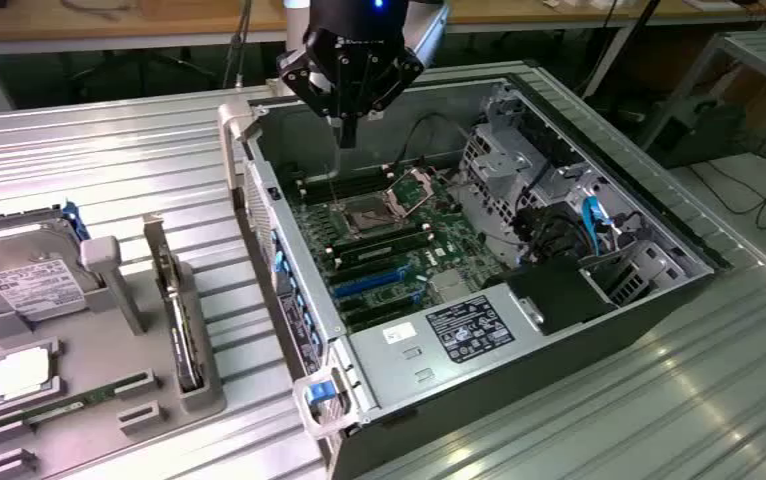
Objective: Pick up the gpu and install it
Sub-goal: 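Reach for the gpu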
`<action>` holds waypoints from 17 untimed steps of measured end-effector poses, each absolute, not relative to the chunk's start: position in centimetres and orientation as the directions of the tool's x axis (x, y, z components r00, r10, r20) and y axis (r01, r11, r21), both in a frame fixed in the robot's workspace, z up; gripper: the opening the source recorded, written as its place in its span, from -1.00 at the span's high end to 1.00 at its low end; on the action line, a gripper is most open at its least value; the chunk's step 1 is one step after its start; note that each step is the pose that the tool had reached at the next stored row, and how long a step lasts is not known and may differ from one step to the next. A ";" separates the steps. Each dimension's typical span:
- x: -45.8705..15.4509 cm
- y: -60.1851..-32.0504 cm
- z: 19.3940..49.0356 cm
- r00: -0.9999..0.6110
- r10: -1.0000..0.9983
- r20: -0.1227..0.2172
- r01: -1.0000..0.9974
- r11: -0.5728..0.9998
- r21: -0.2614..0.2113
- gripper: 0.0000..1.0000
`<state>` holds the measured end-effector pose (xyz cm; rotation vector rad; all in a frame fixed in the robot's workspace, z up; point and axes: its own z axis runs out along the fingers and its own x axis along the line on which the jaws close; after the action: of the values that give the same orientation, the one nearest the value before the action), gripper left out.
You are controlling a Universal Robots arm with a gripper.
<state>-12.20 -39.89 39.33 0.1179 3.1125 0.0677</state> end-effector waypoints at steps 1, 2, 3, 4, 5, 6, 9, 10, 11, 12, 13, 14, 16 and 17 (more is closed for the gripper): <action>-12.5 -39.9 39.3 -0.997 0.076 -0.024 0.075 0.996 0.044 0.79; -12.9 -39.9 39.3 -0.997 0.076 -0.024 0.075 0.996 0.044 0.79; -13.1 -39.9 39.3 -0.997 0.076 -0.024 0.075 0.996 0.044 0.79; -13.2 -39.9 39.3 -0.997 0.076 -0.024 0.075 0.996 0.044 0.79; -13.4 -39.9 39.3 -0.997 0.076 -0.024 0.075 0.996 0.044 0.79; -13.5 -39.9 39.3 -0.997 0.076 -0.024 0.075 0.996 0.044 0.79; -14.0 -39.9 39.3 -0.997 0.076 -0.024 0.075 0.996 0.044 0.79; -14.1 -39.9 39.3 -0.997 0.076 -0.024 0.075 0.996 0.044 0.79; -14.2 -39.9 39.3 -0.997 0.076 -0.024 0.075 0.996 0.044 0.79; -14.3 -39.9 39.3 -0.997 0.076 -0.024 0.075 0.996 0.044 0.79; -14.5 -39.9 39.3 -0.997 0.076 -0.024 0.075 0.996 0.044 0.79; -14.6 -39.9 39.3 -0.997 0.076 -0.024 0.075 0.996 0.044 0.79; -14.8 -39.9 39.3 -0.997 0.076 -0.025 0.075 0.996 0.044 0.79; -14.9 -39.9 39.3 -0.997 0.076 -0.024 0.075 0.996 0.044 0.79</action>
<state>-14.92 -39.92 39.33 0.1181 3.1125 0.0676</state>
